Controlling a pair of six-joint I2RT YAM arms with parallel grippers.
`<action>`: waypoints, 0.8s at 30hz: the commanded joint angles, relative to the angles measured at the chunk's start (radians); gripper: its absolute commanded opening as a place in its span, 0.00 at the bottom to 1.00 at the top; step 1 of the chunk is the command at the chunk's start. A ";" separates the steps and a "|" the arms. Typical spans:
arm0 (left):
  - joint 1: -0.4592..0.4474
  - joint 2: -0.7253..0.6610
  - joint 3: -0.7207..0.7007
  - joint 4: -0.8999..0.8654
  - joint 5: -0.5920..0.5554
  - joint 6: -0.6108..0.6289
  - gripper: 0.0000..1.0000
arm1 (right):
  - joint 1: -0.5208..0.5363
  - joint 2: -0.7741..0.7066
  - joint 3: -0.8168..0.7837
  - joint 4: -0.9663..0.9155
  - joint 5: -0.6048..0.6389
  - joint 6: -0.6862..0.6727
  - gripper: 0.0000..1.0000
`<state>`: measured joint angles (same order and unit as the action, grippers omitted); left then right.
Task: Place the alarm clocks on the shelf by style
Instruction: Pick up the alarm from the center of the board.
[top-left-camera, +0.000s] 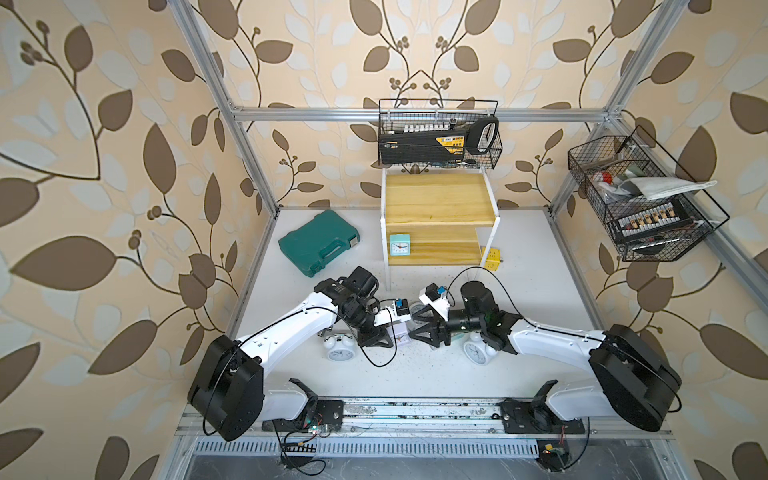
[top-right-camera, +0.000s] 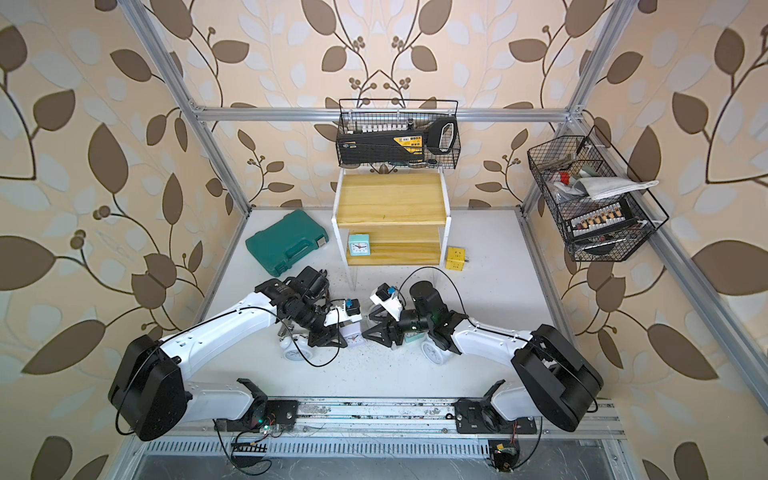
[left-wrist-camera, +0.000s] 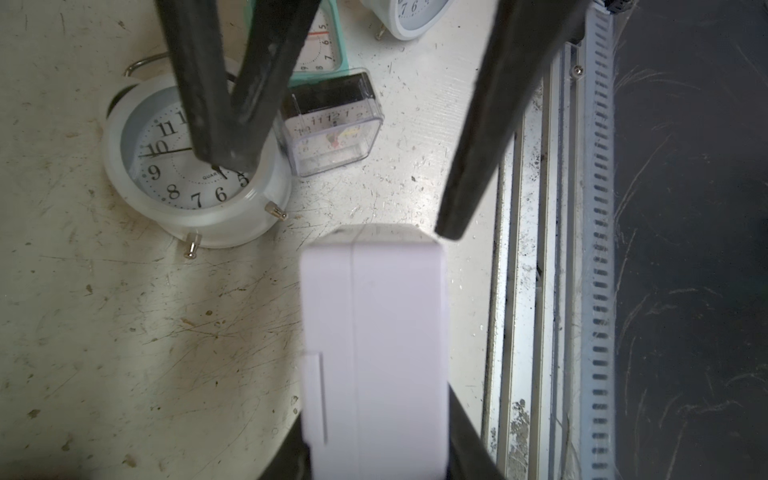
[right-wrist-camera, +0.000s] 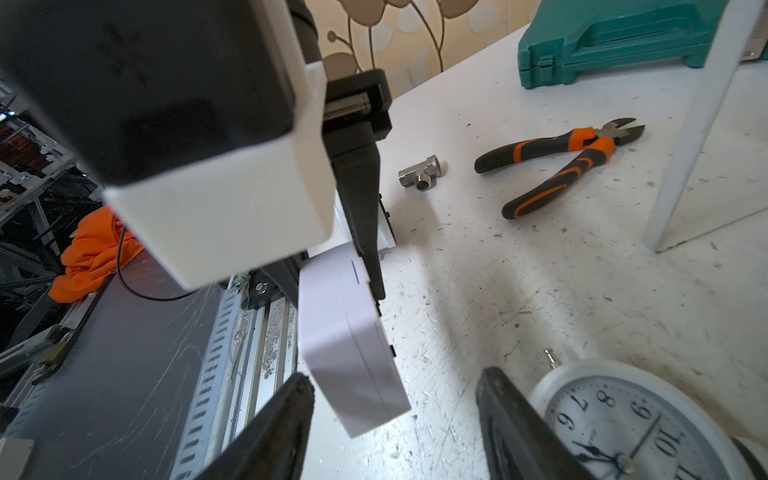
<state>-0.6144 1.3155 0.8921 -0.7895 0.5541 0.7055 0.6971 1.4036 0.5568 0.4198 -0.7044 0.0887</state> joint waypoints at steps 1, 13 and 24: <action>0.010 -0.023 0.034 -0.015 0.046 0.015 0.20 | 0.007 0.025 0.040 0.025 -0.038 -0.004 0.65; 0.013 -0.021 0.030 -0.013 0.051 0.010 0.21 | 0.056 0.083 0.069 0.077 -0.049 -0.002 0.53; 0.014 -0.013 0.033 -0.014 0.055 0.005 0.24 | 0.055 0.092 0.057 0.097 -0.071 -0.003 0.33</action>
<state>-0.6079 1.3155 0.8921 -0.8009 0.5690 0.7052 0.7471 1.4826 0.5972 0.4969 -0.7589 0.0742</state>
